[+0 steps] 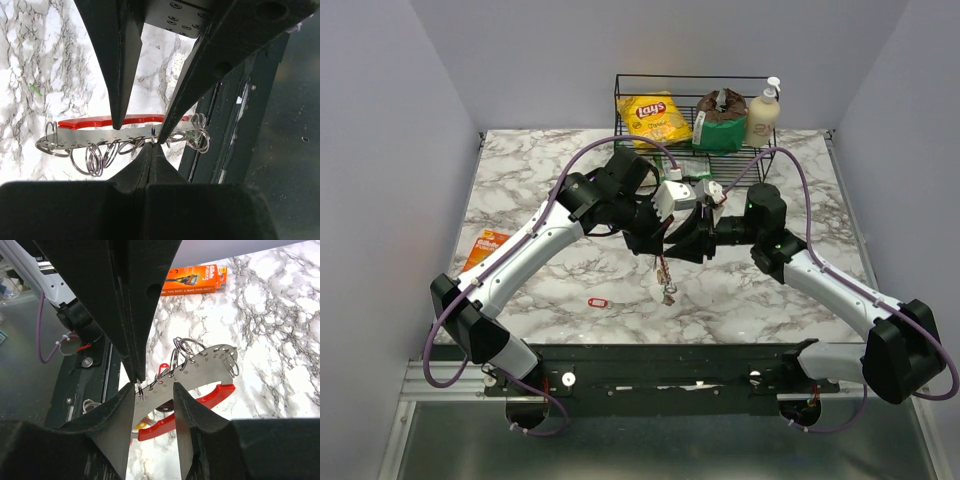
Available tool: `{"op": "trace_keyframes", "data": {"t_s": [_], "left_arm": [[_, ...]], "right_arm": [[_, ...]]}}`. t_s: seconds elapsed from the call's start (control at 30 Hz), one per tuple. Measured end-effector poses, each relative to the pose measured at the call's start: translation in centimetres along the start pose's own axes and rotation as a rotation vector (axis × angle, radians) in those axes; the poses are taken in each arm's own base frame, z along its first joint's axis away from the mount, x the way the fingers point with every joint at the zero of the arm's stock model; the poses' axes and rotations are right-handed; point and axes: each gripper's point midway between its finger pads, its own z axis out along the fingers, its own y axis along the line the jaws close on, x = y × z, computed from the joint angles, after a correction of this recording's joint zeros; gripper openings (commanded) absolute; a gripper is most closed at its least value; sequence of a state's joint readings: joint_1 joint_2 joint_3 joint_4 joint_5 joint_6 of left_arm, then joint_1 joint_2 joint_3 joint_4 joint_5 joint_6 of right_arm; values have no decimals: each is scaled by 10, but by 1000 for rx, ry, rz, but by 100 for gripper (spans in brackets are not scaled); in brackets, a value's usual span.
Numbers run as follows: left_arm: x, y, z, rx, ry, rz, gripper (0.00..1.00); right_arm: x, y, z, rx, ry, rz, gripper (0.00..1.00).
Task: Put the keys on the keyring
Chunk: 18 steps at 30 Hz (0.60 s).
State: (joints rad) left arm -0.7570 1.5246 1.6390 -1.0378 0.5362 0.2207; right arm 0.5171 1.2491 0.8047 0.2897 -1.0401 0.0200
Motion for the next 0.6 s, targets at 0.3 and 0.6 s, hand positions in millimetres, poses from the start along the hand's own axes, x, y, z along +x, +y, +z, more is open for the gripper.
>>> {"op": "trace_keyframes", "data": {"t_s": [0.3, 0.6], "left_arm": [[1, 1, 0, -4, 2, 5, 0], [2, 4, 1, -12, 0, 3, 1]], "right_arm": [[1, 1, 0, -4, 3, 3, 1], [2, 1, 0, -2, 9, 13, 1]]}}
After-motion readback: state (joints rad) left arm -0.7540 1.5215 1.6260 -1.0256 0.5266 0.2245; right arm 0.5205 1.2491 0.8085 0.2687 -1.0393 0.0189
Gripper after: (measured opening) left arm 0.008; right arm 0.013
